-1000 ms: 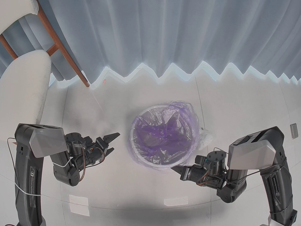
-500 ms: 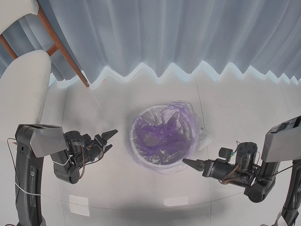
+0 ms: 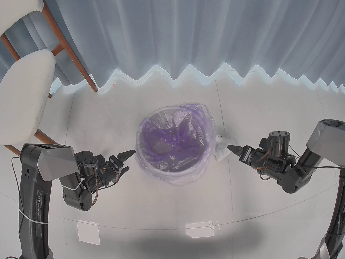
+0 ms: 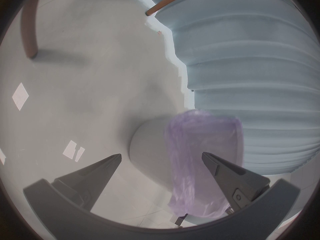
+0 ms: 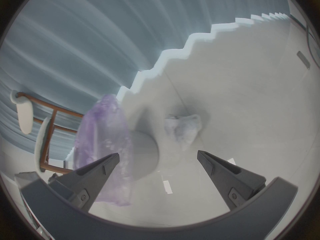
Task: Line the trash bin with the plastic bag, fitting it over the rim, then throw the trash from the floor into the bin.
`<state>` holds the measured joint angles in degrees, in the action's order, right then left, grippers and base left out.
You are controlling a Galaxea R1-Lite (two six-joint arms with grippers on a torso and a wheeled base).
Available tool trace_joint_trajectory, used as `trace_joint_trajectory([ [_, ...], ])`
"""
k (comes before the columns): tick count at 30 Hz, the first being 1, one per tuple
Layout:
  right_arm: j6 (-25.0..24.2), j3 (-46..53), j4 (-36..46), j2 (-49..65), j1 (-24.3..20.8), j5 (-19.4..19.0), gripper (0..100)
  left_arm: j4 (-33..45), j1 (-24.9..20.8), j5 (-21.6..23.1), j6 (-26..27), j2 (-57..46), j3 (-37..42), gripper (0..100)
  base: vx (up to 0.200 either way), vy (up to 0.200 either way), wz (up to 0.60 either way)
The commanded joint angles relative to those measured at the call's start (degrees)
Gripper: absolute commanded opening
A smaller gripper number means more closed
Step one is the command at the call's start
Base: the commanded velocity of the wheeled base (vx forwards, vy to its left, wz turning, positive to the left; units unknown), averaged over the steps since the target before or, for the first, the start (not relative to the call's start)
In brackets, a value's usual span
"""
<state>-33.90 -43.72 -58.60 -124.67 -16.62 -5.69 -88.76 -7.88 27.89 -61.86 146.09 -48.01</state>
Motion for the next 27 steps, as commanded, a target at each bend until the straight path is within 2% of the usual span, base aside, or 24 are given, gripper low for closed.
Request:
trace_joint_trajectory([
  [1, 4.1, -12.9, 8.9, -4.7, 1.3, 4.9, 100, 0.0, 0.0, -0.6, 0.8, 0.4, -0.2, 100, -0.200, -0.200, 0.00],
  [6, 15.9, -22.1, 8.3, -13.8, 1.3, 8.8, 100, 0.0, -0.5, -2.1, 7.9, 1.1, 0.7, 100, 0.000, 0.000, 0.00],
  [9, 18.6, -24.5, 6.9, -16.0, 0.5, 8.9, 100, 0.0, -0.8, -2.7, 7.8, 1.3, 0.8, 100, 0.000, 0.000, 0.00],
  [11, 18.9, -24.4, 6.8, -16.1, -0.6, 8.9, 100, 0.0, -1.0, -3.6, 6.8, 1.1, 1.0, 100, 0.000, 0.000, 0.00],
  [13, 19.3, -24.0, 7.0, -16.4, -1.5, 8.8, 100, 0.1, -2.0, -4.9, 2.6, 1.0, 0.1, 100, 0.000, 0.000, 0.00],
  [16, 20.2, -23.7, 6.7, -18.2, -2.4, 8.8, 100, 0.1, -3.0, -7.1, -1.6, 1.3, -2.0, 100, 0.200, 0.000, 0.00],
  [27, 20.1, -26.0, 6.4, -21.0, -2.8, 7.3, 100, 0.0, -3.3, -8.2, -0.5, 1.3, -2.1, 100, 0.200, 0.000, 0.00],
])
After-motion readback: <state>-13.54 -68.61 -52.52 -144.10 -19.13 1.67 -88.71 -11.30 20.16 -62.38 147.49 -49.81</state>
